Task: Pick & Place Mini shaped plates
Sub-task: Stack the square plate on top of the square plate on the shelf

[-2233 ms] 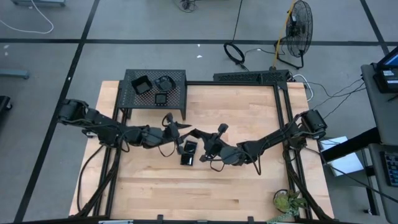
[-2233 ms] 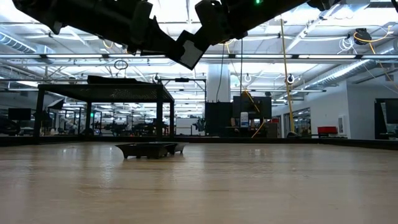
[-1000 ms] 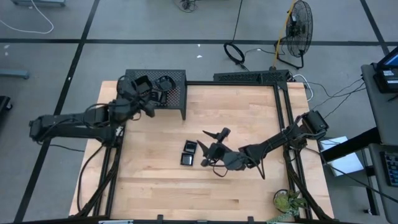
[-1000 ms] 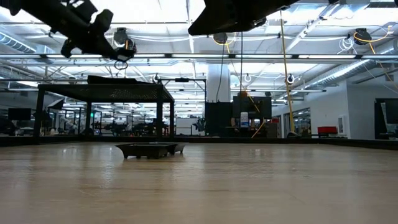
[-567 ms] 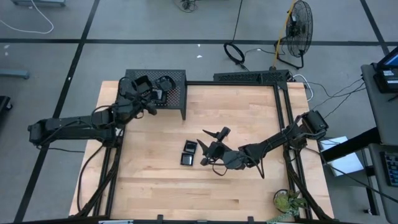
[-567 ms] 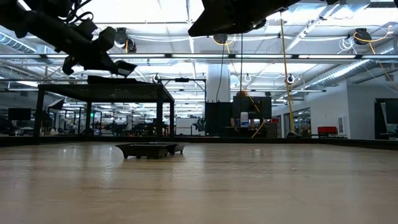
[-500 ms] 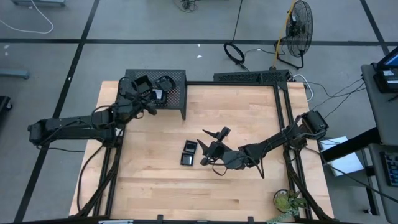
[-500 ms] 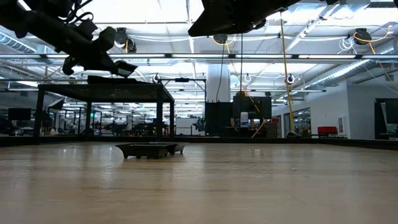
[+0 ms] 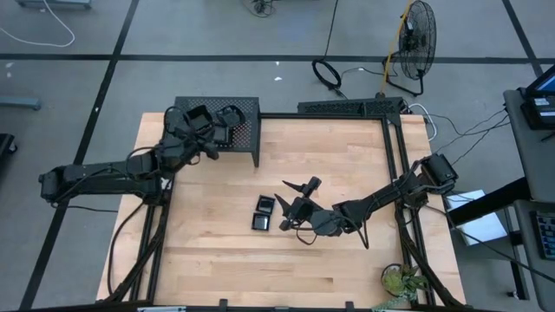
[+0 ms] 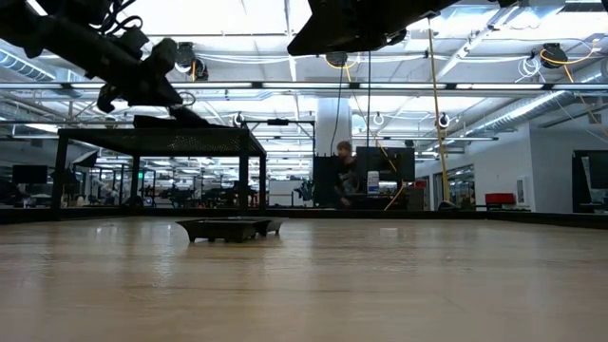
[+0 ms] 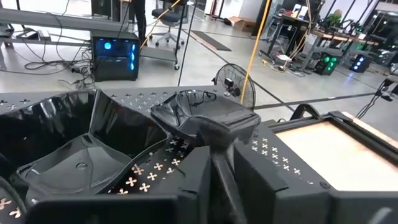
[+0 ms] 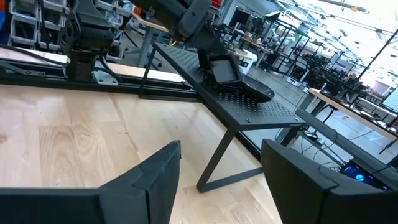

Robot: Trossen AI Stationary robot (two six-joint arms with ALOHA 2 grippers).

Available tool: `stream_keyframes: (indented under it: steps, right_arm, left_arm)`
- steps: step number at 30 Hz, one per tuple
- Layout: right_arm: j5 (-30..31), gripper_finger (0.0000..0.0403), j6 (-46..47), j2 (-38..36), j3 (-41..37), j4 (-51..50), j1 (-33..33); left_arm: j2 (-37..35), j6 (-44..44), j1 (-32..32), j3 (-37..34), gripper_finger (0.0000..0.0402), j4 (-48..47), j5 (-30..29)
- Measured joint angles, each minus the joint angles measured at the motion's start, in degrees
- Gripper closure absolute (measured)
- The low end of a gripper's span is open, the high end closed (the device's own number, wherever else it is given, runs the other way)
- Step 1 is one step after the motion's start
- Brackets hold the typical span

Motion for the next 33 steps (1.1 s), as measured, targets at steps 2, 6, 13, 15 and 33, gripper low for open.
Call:
stream_keyframes:
  steps: [2,6,13,15,33]
  right_arm:
    - [-0.02,0.0193,0.00,0.00,0.00,0.00,0.00]
    - [-0.02,0.0193,0.00,0.00,0.00,0.00,0.00]
    - [-0.02,0.0193,0.00,0.00,0.00,0.00,0.00]
    - [-0.08,0.0193,0.00,0.00,0.00,0.00,0.00]
    - [-30.31,0.0193,29.70,2.54,3.00,-21.67,-9.38]
  left_arm:
    - [0.00,0.13,0.00,0.00,0.0308,0.55,0.02]
    - [0.00,0.33,0.00,0.00,0.0265,0.44,0.00]
    - [-0.51,4.80,-0.55,0.00,0.0222,0.87,6.49]
    - [-1.15,7.30,-1.58,0.00,0.0221,2.78,11.58]
    - [-6.77,31.32,-28.75,-6.21,0.0269,19.58,29.08]
